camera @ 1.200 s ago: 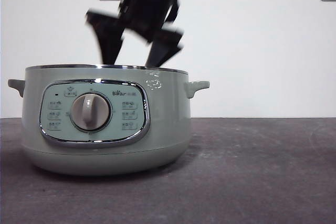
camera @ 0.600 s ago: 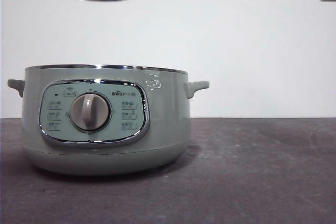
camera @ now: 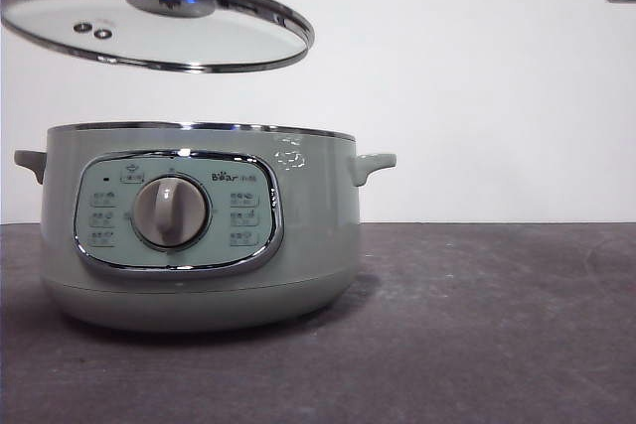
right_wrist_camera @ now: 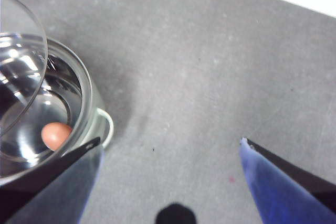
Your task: Pick up the egg,open the lid,put the egg in the pot,close the lid
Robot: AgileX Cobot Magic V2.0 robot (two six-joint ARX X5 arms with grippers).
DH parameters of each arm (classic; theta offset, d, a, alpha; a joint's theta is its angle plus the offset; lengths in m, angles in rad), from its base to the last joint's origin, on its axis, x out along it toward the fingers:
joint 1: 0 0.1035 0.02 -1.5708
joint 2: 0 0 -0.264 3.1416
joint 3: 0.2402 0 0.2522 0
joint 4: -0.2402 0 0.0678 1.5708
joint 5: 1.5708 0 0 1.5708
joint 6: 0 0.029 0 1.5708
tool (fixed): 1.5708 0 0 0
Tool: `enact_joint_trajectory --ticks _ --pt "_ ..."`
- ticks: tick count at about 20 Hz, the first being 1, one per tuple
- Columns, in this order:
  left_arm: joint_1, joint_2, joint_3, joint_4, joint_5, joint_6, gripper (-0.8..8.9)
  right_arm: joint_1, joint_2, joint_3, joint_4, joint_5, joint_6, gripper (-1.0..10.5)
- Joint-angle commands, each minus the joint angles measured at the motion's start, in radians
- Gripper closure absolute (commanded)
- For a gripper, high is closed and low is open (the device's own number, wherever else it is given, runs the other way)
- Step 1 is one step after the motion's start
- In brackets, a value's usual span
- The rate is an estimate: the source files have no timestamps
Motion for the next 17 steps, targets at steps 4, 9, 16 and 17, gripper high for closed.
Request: enact_joint_trajectory --ticks 4,9,16,17 --pt "-0.015 0.035 -0.021 0.127 -0.002 -0.027 8.22 -0.002 0.001 0.001 -0.002 0.003 0.021 5.1" --pt "-0.046 0.109 -0.021 0.14 -0.007 -0.051 8.22 -0.002 0.001 0.001 -0.009 0.003 0.021 5.1" --pt "-0.056 0.182 -0.021 0.132 -0.01 -0.051 8.22 -0.002 0.001 0.001 -0.01 0.004 0.021 5.1" --pt "-0.056 0.19 -0.021 0.125 -0.009 -0.051 8.22 -0.002 0.001 0.001 -0.01 0.004 0.02 5.1"
